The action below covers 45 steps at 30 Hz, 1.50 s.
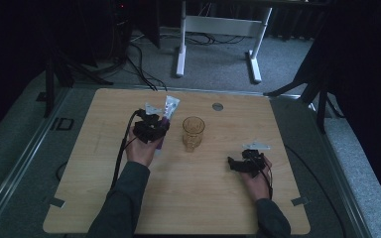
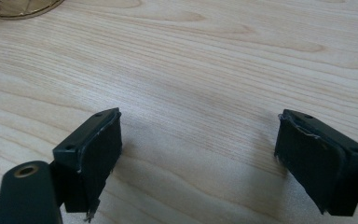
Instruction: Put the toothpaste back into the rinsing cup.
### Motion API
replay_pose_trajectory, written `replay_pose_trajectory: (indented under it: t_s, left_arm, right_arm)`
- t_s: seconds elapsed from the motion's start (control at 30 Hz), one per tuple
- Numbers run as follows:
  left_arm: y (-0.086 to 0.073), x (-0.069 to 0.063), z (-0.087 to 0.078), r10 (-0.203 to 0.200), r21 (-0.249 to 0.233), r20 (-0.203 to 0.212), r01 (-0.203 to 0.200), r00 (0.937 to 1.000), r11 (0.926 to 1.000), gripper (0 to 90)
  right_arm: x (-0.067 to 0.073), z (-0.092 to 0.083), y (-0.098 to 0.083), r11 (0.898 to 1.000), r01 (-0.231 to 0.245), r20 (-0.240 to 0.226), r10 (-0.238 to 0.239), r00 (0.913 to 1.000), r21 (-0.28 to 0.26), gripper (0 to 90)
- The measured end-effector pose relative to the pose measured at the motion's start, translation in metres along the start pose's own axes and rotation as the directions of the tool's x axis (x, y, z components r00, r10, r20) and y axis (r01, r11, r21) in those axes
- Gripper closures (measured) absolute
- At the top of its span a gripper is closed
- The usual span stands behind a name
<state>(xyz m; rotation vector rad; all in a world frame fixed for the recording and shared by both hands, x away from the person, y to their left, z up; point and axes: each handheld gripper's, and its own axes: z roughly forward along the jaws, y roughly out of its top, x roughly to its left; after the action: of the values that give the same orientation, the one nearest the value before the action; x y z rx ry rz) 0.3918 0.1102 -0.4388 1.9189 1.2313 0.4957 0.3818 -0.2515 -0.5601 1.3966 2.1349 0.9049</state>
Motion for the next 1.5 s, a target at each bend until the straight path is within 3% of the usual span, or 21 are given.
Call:
replay_pose_trajectory:
  t_s: [0.7,1.13,1.5]
  left_arm:
    - [0.01,0.001,0.001,0.004,-0.062,0.042,-0.001,0.9991,0.9981,72.6]
    - [0.013,0.007,0.0,-0.012,-0.101,0.074,0.019,0.9972,0.9947,72.5]
    - [0.023,0.0,-0.001,0.005,-0.131,0.088,0.006,0.9961,0.9914,72.5]
  right_arm:
    - [0.0,0.0,0.0,1.0,0.0,0.0,0.0,1.0,-0.001,14.6]
    - [0.0,0.0,0.0,1.0,-0.001,0.0,0.001,1.0,-0.001,14.6]
    - [0.0,0.0,0.0,1.0,0.0,0.0,0.0,1.0,-0.001,14.6]
